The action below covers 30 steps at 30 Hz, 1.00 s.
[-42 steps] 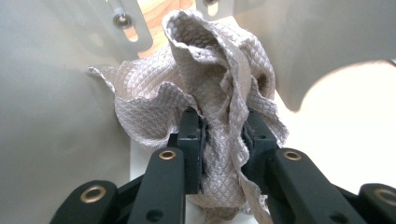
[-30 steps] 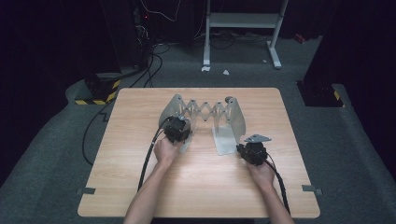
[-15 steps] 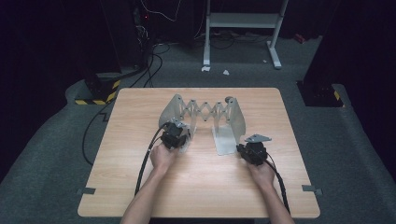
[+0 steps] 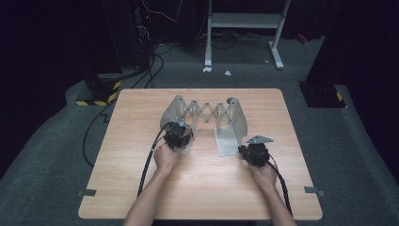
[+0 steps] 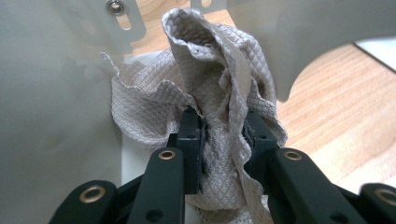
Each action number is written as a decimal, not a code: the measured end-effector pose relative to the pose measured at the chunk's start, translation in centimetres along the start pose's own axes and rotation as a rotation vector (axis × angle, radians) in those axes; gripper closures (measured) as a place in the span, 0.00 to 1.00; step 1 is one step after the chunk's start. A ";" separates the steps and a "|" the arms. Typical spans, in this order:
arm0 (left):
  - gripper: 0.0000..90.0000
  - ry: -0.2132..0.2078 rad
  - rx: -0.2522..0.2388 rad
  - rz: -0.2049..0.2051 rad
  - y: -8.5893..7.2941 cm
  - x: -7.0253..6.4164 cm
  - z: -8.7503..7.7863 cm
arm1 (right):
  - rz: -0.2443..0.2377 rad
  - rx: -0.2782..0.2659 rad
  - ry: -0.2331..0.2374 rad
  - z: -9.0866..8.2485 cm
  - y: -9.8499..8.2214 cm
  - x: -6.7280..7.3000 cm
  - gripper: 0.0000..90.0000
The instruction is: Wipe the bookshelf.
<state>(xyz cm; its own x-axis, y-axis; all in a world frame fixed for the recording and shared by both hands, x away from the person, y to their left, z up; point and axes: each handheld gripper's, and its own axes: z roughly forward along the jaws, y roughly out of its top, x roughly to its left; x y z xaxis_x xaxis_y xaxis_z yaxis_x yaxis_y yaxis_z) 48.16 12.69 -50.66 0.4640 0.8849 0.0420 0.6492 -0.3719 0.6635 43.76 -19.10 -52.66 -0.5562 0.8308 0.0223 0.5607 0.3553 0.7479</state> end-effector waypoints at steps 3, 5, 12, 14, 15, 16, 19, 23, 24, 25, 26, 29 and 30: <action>0.81 0.002 0.003 0.015 -0.2 -0.1 -0.2 | 0.002 0.000 0.002 0.0 0.0 0.0 0.91; 0.81 -0.002 0.003 0.019 -0.5 -0.1 -0.4 | 0.004 0.000 0.003 0.0 0.0 0.0 0.91; 0.81 -0.010 0.000 0.023 -1.9 -0.3 -1.5 | 0.004 0.000 0.003 0.0 0.0 -0.1 0.91; 0.81 -0.010 -0.005 0.020 -2.3 -0.3 -1.9 | 0.004 0.000 0.003 0.0 0.0 -0.1 0.91; 0.81 -0.009 -0.008 0.021 -2.5 -0.4 -2.0 | 0.004 0.000 0.004 0.0 0.0 -0.1 0.91; 0.81 -0.007 -0.012 0.023 -2.8 -0.4 -2.2 | 0.004 0.000 0.003 0.0 0.0 -0.1 0.91; 0.81 -0.005 -0.013 0.034 -3.3 -0.5 -2.7 | 0.004 0.000 0.003 0.0 0.0 0.0 0.91; 0.81 -0.004 -0.016 0.038 -3.6 -0.6 -3.0 | 0.003 0.000 0.003 0.0 0.0 0.0 0.91; 0.81 -0.002 -0.018 0.031 -3.5 -0.6 -2.9 | 0.003 0.000 0.002 0.0 0.0 0.0 0.91; 0.81 0.000 -0.014 0.033 -3.3 -0.6 -2.7 | 0.002 0.000 0.002 0.0 0.0 0.0 0.91; 0.81 0.004 -0.015 0.031 -3.0 -0.6 -2.5 | 0.000 0.000 0.001 0.0 0.0 0.0 0.91; 0.81 0.004 -0.021 0.019 -2.4 -0.7 -2.0 | 0.005 0.000 0.005 0.0 0.0 -0.1 0.91; 0.81 0.001 -0.022 0.010 -2.3 -0.6 -1.8 | 0.005 0.000 0.005 0.0 0.0 -0.1 0.91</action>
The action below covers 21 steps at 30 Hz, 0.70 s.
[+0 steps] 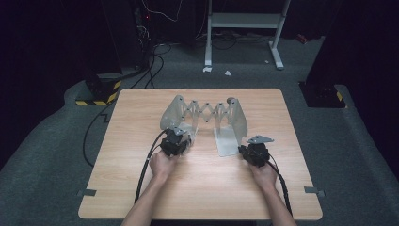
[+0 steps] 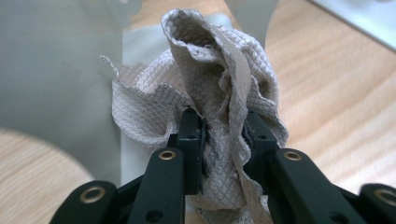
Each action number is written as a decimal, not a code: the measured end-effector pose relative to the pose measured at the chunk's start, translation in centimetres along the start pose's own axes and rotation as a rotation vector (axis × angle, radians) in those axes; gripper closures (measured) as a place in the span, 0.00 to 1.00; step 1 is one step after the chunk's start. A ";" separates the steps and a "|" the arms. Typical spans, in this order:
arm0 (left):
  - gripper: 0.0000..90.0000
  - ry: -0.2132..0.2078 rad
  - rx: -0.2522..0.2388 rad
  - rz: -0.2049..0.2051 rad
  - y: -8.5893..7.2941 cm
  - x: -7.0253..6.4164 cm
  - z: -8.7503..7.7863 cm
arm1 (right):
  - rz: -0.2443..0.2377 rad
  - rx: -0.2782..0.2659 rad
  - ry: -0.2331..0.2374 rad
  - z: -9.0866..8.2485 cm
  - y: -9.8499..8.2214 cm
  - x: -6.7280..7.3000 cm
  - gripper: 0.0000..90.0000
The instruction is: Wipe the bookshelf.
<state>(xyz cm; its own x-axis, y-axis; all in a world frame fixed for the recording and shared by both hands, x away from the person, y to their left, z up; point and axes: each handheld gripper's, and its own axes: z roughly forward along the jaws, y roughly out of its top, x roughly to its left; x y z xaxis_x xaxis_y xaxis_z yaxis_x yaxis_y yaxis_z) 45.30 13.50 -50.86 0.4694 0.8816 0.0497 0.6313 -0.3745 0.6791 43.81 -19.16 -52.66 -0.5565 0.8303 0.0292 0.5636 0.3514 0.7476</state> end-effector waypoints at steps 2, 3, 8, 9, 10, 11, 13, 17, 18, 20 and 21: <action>0.81 0.000 0.004 0.000 0.1 0.0 0.0 | -0.001 0.000 0.000 0.0 0.0 0.0 0.91; 0.81 0.002 0.005 0.002 0.0 -0.1 0.0 | -0.001 0.000 -0.001 0.0 0.0 0.0 0.91; 0.81 0.009 0.008 0.024 -0.9 -0.2 -0.8 | -0.002 0.000 -0.003 0.0 0.0 0.0 0.91; 0.81 0.011 0.006 0.021 -1.2 -0.2 -1.0 | -0.003 0.000 -0.003 0.0 0.0 0.0 0.91; 0.81 0.011 0.005 0.015 -1.5 -0.1 -1.2 | -0.001 0.000 -0.002 0.0 0.0 0.0 0.91; 0.81 0.013 0.007 0.012 -1.6 -0.1 -1.4 | -0.001 0.000 -0.002 0.0 0.0 0.0 0.91; 0.81 0.020 0.007 0.007 -1.9 0.0 -1.7 | -0.002 0.000 -0.003 0.0 0.0 0.1 0.91; 0.81 0.021 0.009 -0.001 -2.0 0.2 -1.9 | -0.002 0.000 -0.003 0.0 0.0 0.1 0.91; 0.81 0.025 0.009 0.000 -1.9 0.1 -1.8 | -0.003 0.000 -0.003 0.0 0.0 0.1 0.91; 0.81 0.029 0.009 0.009 -1.5 0.1 -1.7 | -0.002 0.000 -0.003 0.0 0.0 0.1 0.91; 0.81 0.028 0.009 0.011 -1.3 0.0 -1.6 | -0.002 0.000 -0.002 0.0 0.0 0.0 0.91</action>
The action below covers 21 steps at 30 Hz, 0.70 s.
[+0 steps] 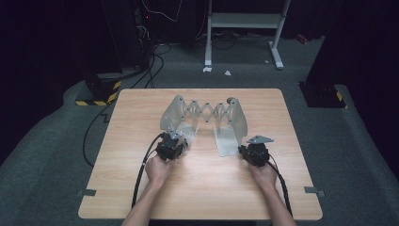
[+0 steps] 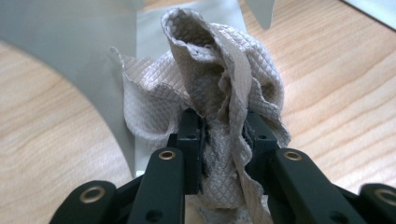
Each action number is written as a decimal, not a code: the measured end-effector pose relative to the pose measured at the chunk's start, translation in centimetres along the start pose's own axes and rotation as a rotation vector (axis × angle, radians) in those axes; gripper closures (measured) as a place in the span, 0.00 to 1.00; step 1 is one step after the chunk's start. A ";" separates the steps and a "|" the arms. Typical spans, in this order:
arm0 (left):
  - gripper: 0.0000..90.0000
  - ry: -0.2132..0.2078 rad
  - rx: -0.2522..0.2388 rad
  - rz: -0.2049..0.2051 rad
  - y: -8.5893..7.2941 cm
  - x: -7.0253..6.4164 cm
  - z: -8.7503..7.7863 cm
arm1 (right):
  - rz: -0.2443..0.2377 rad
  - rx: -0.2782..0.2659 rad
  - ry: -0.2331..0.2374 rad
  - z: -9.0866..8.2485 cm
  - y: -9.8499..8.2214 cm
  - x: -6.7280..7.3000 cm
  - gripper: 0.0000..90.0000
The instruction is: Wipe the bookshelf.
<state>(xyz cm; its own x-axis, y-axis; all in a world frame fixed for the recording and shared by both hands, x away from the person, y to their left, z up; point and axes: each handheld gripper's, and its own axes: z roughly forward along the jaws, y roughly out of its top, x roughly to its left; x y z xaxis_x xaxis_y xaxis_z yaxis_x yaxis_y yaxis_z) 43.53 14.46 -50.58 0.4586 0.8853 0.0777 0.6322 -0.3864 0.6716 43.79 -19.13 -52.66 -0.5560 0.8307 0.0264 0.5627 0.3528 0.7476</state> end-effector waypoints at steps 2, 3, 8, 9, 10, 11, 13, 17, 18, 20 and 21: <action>0.81 -0.005 -0.005 -0.009 0.4 -0.1 0.4 | 0.001 0.000 0.001 0.0 0.0 0.0 0.91; 0.81 -0.005 -0.003 -0.008 0.7 -0.1 0.6 | 0.001 0.000 0.001 0.0 0.0 0.0 0.91; 0.81 -0.015 -0.001 -0.025 1.9 -0.1 1.7 | -0.001 -0.001 0.000 0.0 0.0 0.0 0.91; 0.81 -0.014 -0.001 -0.028 2.2 0.0 1.9 | -0.001 0.000 0.000 0.0 0.0 0.0 0.91; 0.81 -0.013 0.001 -0.031 2.4 0.1 2.2 | 0.000 0.000 0.000 0.0 0.0 0.0 0.91; 0.81 -0.011 0.001 -0.037 2.6 0.2 2.4 | 0.000 0.000 0.000 0.0 0.0 0.0 0.91; 0.81 -0.005 0.008 -0.035 3.1 0.3 2.7 | 0.000 0.000 -0.001 0.0 0.0 0.0 0.91; 0.81 0.004 0.013 -0.055 3.6 0.8 3.4 | -0.001 0.000 -0.001 0.0 0.0 0.0 0.91; 0.81 0.001 0.016 -0.062 3.6 0.9 3.5 | -0.001 0.000 0.000 0.0 0.0 0.0 0.91; 0.81 0.000 0.016 -0.064 3.4 0.9 3.4 | -0.001 0.000 0.000 0.0 0.0 0.0 0.91; 0.81 0.006 0.015 -0.053 3.1 0.8 3.2 | -0.001 0.000 0.000 0.0 0.0 0.0 0.91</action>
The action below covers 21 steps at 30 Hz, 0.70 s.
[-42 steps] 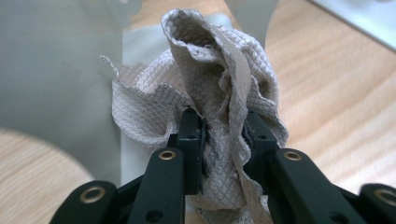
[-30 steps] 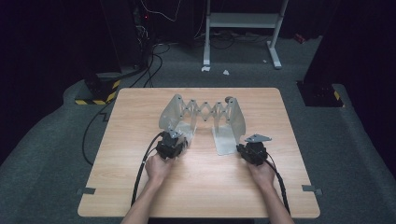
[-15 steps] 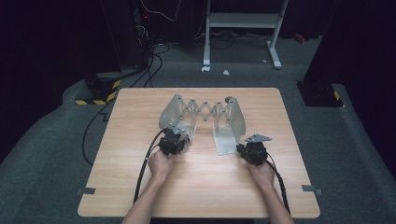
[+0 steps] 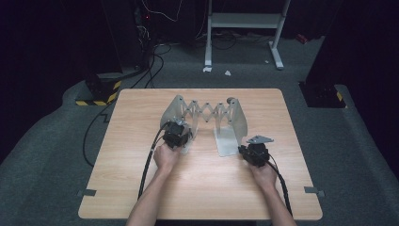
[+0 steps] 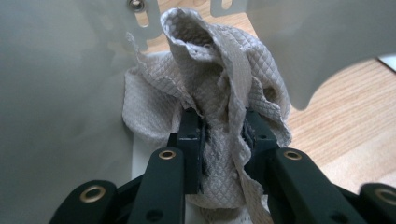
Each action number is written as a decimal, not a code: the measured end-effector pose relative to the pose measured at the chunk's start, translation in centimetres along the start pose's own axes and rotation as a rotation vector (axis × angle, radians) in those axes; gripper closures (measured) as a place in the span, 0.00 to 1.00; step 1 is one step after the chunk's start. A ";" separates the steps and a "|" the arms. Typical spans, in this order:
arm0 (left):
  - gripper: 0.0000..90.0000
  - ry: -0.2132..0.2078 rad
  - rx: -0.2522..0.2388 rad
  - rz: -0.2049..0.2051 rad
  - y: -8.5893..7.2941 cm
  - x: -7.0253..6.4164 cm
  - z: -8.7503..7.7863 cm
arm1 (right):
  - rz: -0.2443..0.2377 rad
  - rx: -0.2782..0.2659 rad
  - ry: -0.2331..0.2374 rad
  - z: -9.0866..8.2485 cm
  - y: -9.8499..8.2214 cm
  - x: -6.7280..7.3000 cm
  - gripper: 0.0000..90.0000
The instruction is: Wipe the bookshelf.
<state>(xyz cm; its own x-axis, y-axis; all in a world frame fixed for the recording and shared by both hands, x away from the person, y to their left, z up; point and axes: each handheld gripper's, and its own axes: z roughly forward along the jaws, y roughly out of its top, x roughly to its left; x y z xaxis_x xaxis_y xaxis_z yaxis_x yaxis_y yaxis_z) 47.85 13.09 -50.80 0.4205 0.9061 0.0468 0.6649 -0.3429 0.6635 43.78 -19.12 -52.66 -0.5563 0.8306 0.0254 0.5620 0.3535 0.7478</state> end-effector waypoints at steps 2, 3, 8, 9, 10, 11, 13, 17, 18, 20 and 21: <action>0.81 0.007 -0.003 0.015 -0.7 -0.2 -0.5 | -0.001 0.000 -0.001 0.0 0.0 0.0 0.91; 0.81 0.008 -0.002 0.019 -1.0 -0.2 -0.8 | -0.002 0.000 -0.001 0.0 0.0 0.0 0.91; 0.81 0.013 0.007 0.035 -1.5 -0.3 -1.4 | -0.001 0.000 -0.001 0.0 0.0 0.0 0.91; 0.81 0.014 0.012 0.040 -1.3 -0.4 -1.4 | -0.001 0.000 -0.001 0.0 0.0 0.0 0.91; 0.81 0.014 0.014 0.046 -1.1 -0.5 -1.3 | -0.002 0.000 -0.001 0.0 0.0 0.0 0.91; 0.81 0.011 0.011 0.042 -0.9 -0.5 -1.1 | -0.002 0.000 -0.002 0.0 0.0 0.0 0.91; 0.82 0.008 0.008 0.038 -0.6 -0.6 -0.8 | -0.001 0.000 -0.001 0.0 0.0 0.0 0.91; 0.82 0.004 0.009 0.025 0.2 -0.5 -0.3 | -0.001 0.000 0.000 0.0 0.0 0.0 0.91; 0.82 0.004 0.009 0.021 0.4 -0.5 -0.1 | 0.001 0.000 0.000 0.0 0.0 0.0 0.91; 0.82 0.002 0.010 0.009 0.8 -0.3 0.2 | 0.000 0.000 0.000 0.0 0.0 0.0 0.91; 0.82 0.003 0.015 0.007 1.0 -0.1 0.4 | 0.000 0.000 0.000 0.0 0.0 0.0 0.91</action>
<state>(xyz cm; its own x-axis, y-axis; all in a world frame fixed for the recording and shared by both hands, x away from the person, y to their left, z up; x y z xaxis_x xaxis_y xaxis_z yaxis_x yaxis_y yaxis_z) 48.78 12.55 -50.43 0.4235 0.9043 0.0540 0.6713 -0.3533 0.6515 43.78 -19.13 -52.66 -0.5565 0.8305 0.0255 0.5619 0.3536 0.7478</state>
